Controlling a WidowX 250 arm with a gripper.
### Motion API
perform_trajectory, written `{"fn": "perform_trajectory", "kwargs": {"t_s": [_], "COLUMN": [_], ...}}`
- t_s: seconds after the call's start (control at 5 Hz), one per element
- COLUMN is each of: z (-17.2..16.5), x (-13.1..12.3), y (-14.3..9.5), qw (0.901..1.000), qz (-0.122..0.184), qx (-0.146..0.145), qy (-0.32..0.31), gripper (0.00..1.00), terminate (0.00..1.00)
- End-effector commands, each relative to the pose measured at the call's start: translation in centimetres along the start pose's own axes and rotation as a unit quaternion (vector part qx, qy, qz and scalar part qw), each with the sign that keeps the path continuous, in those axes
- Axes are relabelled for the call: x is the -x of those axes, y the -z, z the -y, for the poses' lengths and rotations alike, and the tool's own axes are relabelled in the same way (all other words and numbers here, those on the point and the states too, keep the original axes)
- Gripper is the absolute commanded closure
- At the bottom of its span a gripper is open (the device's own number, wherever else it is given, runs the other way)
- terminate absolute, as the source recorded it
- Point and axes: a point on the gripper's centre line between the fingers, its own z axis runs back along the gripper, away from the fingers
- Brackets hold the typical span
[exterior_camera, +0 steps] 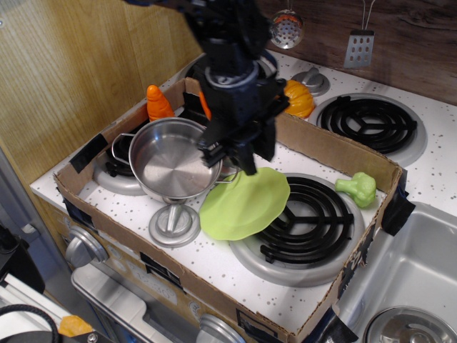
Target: Take carrot off plate
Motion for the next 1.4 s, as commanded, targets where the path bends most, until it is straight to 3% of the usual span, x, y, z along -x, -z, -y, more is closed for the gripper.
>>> {"fn": "perform_trajectory", "kwargs": {"t_s": [0.0, 0.2, 0.6, 0.8, 1.0, 1.2], "z": [3.2, 4.4, 4.0, 3.9, 3.8, 4.2], "x": [0.3, -0.2, -1.3, -1.3, -1.3, -1.2], "y": [-0.9, -0.3, 1.1, 1.3, 1.2, 0.8], "qw": [0.9973, 0.9977, 0.9965, 0.9971, 0.9973, 0.9983], "qz": [-0.032, -0.03, -0.041, -0.029, -0.025, -0.012], "qx": [-0.004, -0.008, 0.026, 0.028, 0.039, 0.029], "qy": [-0.066, -0.061, -0.068, -0.064, -0.057, -0.05], "gripper": [1.0, 1.0, 1.0, 1.0, 0.0, 0.0], "terminate": [0.0, 0.0, 0.0, 0.0, 0.0, 0.0]}}
